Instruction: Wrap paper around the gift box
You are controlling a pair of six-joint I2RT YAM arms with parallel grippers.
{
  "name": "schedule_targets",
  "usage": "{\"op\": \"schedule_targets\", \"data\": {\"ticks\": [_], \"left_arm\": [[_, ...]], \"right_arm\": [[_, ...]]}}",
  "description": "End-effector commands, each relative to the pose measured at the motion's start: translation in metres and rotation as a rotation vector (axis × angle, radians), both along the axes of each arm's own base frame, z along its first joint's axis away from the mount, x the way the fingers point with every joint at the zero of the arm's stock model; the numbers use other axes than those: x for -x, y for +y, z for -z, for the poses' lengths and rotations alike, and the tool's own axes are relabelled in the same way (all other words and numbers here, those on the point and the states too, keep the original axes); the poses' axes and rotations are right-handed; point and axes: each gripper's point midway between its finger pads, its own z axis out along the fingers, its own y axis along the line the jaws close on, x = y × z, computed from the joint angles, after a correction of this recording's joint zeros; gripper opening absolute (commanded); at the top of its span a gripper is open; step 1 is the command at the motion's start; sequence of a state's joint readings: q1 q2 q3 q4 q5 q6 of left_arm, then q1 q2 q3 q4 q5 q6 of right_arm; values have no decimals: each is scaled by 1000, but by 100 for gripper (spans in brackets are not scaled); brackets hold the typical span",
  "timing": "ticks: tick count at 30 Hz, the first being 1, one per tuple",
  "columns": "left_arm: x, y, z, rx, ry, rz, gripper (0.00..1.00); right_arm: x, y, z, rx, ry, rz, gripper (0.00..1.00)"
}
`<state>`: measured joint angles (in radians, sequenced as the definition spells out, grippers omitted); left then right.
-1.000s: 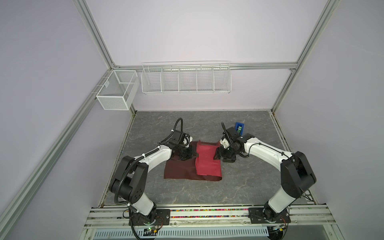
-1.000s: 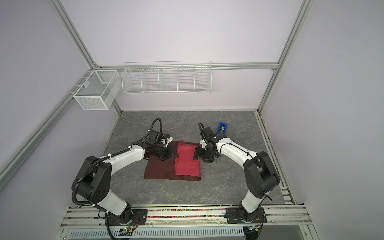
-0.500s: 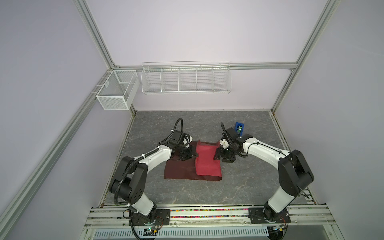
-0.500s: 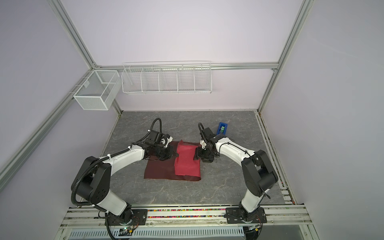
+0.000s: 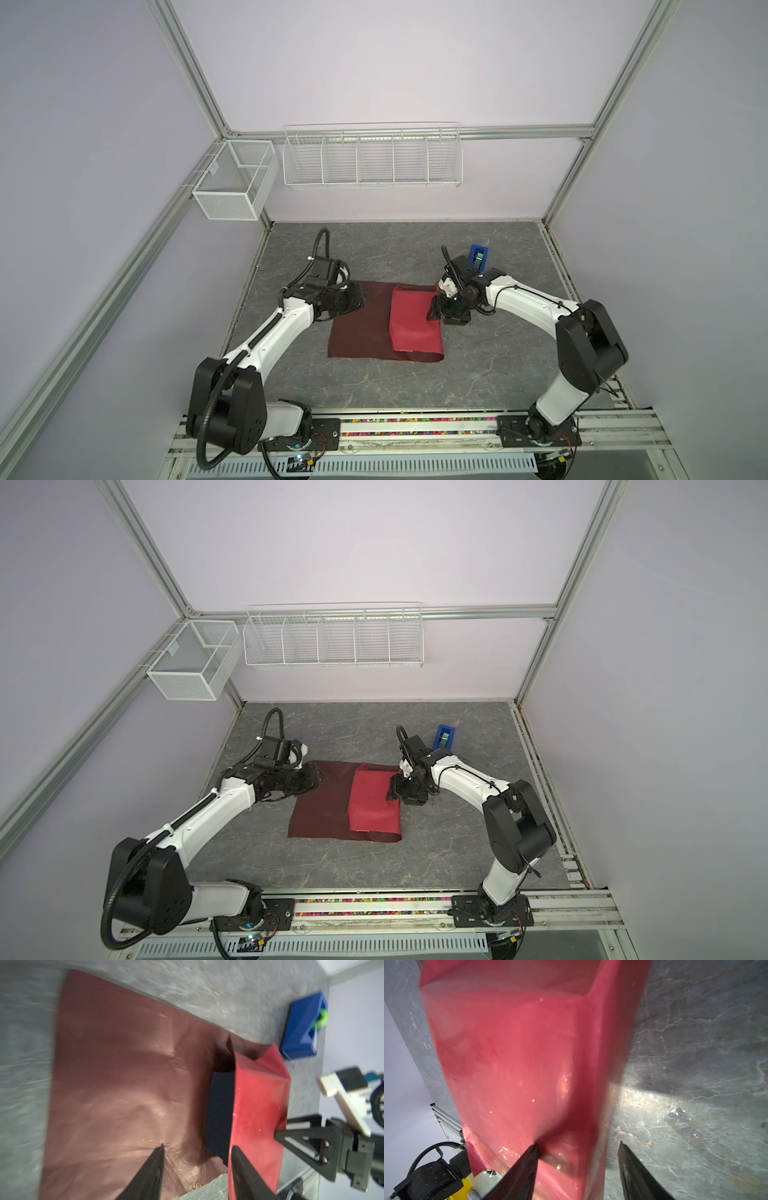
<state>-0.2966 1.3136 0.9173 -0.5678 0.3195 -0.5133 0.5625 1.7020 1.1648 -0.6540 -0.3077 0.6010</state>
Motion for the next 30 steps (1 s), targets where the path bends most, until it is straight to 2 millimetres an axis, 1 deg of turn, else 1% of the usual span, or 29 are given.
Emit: {"op": "schedule_targets", "data": {"ticks": [1, 3, 4, 7, 9, 10, 12, 15, 18, 20, 23, 27, 30], "left_arm": [[32, 55, 40, -184, 148, -133, 65], [44, 72, 53, -210, 190, -194, 71], [50, 77, 60, -207, 208, -218, 74], [59, 81, 76, -190, 242, -283, 82], [63, 88, 88, -203, 264, -336, 87], [64, 88, 94, -200, 272, -345, 88], [64, 84, 103, -176, 288, -333, 89], [63, 68, 113, -107, 323, -276, 88], [58, 50, 114, -4, 321, -213, 86], [51, 43, 111, 54, 296, -184, 84], [33, 33, 97, 167, 217, -145, 84], [13, 33, 91, 219, 175, -121, 84], [-2, 42, 93, 221, 156, -143, 83]], "right_arm": [[12, -18, 21, 83, 50, 3, 64], [13, -17, 21, 83, 52, 1, 64], [14, -17, 22, 82, 55, -1, 64], [14, -17, 22, 80, 58, 0, 64], [15, -17, 21, 77, 56, 1, 64], [15, -16, 21, 75, 56, 1, 64], [15, -16, 19, 71, 53, 0, 64], [15, -17, 19, 77, 51, 0, 64], [16, -17, 19, 78, 51, -2, 64], [16, -16, 18, 75, 51, -1, 64], [15, -17, 19, 73, 49, 2, 64], [15, -16, 18, 68, 49, 1, 64], [15, -16, 17, 68, 47, 4, 64]]}}
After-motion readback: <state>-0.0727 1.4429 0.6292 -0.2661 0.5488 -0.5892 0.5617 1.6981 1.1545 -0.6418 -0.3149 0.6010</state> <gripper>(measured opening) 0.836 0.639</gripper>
